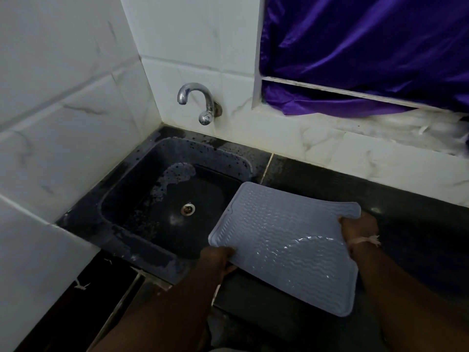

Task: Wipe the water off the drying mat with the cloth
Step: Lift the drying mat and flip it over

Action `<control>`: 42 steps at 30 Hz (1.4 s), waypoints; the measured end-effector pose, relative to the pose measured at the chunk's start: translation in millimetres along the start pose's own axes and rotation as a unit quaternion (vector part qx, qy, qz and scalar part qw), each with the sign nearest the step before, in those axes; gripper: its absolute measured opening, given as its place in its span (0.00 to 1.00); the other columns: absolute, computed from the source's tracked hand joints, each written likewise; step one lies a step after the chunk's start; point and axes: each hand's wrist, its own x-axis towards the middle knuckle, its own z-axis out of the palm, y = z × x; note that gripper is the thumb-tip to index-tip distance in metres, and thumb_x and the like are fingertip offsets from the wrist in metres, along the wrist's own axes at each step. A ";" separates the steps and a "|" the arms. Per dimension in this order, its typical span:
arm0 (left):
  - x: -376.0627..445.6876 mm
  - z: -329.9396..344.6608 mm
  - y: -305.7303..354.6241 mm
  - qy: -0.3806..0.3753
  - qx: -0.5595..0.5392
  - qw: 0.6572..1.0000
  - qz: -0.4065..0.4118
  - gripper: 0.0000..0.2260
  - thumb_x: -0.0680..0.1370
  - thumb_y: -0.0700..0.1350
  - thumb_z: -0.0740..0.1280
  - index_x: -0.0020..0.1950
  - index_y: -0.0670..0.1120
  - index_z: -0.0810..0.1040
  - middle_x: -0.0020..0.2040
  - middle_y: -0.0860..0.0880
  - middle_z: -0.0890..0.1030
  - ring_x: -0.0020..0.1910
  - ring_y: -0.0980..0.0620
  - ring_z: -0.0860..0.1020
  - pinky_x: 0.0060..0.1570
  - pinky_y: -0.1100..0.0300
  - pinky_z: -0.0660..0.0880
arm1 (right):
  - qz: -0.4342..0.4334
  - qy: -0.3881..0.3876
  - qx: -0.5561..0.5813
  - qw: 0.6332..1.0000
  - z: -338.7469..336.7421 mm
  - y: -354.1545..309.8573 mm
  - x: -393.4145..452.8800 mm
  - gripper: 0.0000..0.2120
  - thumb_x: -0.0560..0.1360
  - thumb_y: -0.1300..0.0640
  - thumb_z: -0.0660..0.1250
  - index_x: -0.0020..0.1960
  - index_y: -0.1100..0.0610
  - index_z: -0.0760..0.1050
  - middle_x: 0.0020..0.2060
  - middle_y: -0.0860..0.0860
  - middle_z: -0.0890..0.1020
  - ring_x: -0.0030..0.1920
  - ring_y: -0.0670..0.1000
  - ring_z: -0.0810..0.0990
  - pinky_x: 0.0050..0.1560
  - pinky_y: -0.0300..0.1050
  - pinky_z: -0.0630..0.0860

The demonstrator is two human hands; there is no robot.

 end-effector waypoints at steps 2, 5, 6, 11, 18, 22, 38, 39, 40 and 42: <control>-4.1 1.6 -0.3 -0.002 0.029 1.000 -0.010 0.24 0.73 0.30 0.73 0.67 0.38 0.71 0.59 0.36 0.79 0.49 0.40 0.81 0.30 0.52 0.81 | 0.009 -0.011 0.000 1.000 -0.6 2.6 5.1 0.10 0.76 0.64 0.70 0.57 0.63 0.80 0.53 0.61 0.82 0.47 0.58 0.80 0.49 0.51 0.78; -2.5 1.8 -0.8 0.021 0.054 0.998 -0.019 0.23 0.75 0.30 0.71 0.68 0.38 0.70 0.54 0.37 0.79 0.48 0.42 0.80 0.38 0.48 0.81 | 0.006 -0.022 -0.015 1.000 -0.6 12.2 4.9 0.18 0.76 0.60 0.72 0.64 0.62 0.76 0.58 0.60 0.80 0.54 0.61 0.80 0.55 0.54 0.79; -2.8 2.3 -1.2 0.024 0.061 0.998 -0.019 0.22 0.76 0.30 0.70 0.69 0.38 0.70 0.50 0.38 0.78 0.45 0.43 0.79 0.39 0.48 0.80 | 0.012 -0.020 -0.018 1.000 -1.6 13.5 0.6 0.21 0.76 0.59 0.72 0.66 0.62 0.74 0.59 0.59 0.80 0.56 0.61 0.80 0.57 0.55 0.79; -2.6 2.5 -0.4 0.047 0.026 0.998 0.022 0.24 0.76 0.32 0.70 0.71 0.39 0.70 0.58 0.36 0.78 0.45 0.42 0.79 0.43 0.48 0.80 | 0.113 -0.031 -0.058 0.991 -7.1 68.6 -5.2 0.31 0.69 0.46 0.77 0.64 0.62 0.76 0.54 0.61 0.82 0.49 0.61 0.82 0.52 0.60 0.82; 3.0 -2.8 -5.2 0.106 -0.017 0.984 0.141 0.07 0.80 0.39 0.67 0.58 0.43 0.77 0.48 0.43 0.79 0.47 0.43 0.79 0.55 0.44 0.80 | 0.030 0.025 -0.252 0.967 -0.8 95.9 -82.7 0.23 0.81 0.49 0.61 0.68 0.63 0.62 0.49 0.62 0.79 0.42 0.60 0.79 0.41 0.50 0.76; 5.8 -5.4 -4.7 0.139 0.072 0.973 0.169 0.06 0.77 0.37 0.67 0.54 0.41 0.79 0.49 0.38 0.82 0.47 0.38 0.82 0.52 0.42 0.82 | -0.029 0.010 -0.182 0.983 -9.3 100.6 -80.8 0.15 0.80 0.61 0.60 0.67 0.59 0.67 0.51 0.61 0.80 0.45 0.59 0.78 0.49 0.53 0.78; 22.4 -24.6 -27.9 0.162 0.204 0.958 0.122 0.20 0.70 0.44 0.67 0.60 0.40 0.81 0.52 0.41 0.83 0.50 0.40 0.82 0.57 0.47 0.81 | -0.056 0.007 -0.128 0.990 -27.8 122.4 -66.5 0.15 0.84 0.55 0.58 0.69 0.56 0.69 0.54 0.61 0.81 0.45 0.55 0.75 0.49 0.52 0.75; 23.4 -26.3 -27.1 0.167 0.212 0.955 0.124 0.19 0.69 0.43 0.67 0.59 0.40 0.81 0.49 0.40 0.83 0.48 0.39 0.82 0.55 0.46 0.81 | -0.056 0.007 -0.132 0.990 -27.8 124.1 -65.4 0.15 0.84 0.54 0.58 0.70 0.56 0.69 0.55 0.60 0.81 0.45 0.55 0.75 0.49 0.51 0.74; 18.1 -26.5 -25.0 0.178 0.230 0.947 0.134 0.17 0.71 0.43 0.68 0.59 0.40 0.82 0.49 0.39 0.83 0.48 0.38 0.82 0.55 0.47 0.81 | -0.057 0.005 -0.136 0.989 -28.7 125.6 -65.0 0.15 0.84 0.53 0.58 0.70 0.55 0.69 0.55 0.59 0.81 0.46 0.54 0.75 0.49 0.51 0.74; 3.3 -23.7 -18.8 0.187 0.293 0.926 0.149 0.13 0.77 0.42 0.68 0.59 0.40 0.81 0.53 0.39 0.83 0.53 0.38 0.82 0.55 0.51 0.79 | -0.064 0.003 -0.156 0.986 -29.1 131.4 -64.8 0.14 0.84 0.51 0.57 0.69 0.52 0.69 0.54 0.56 0.81 0.47 0.54 0.76 0.50 0.52 0.75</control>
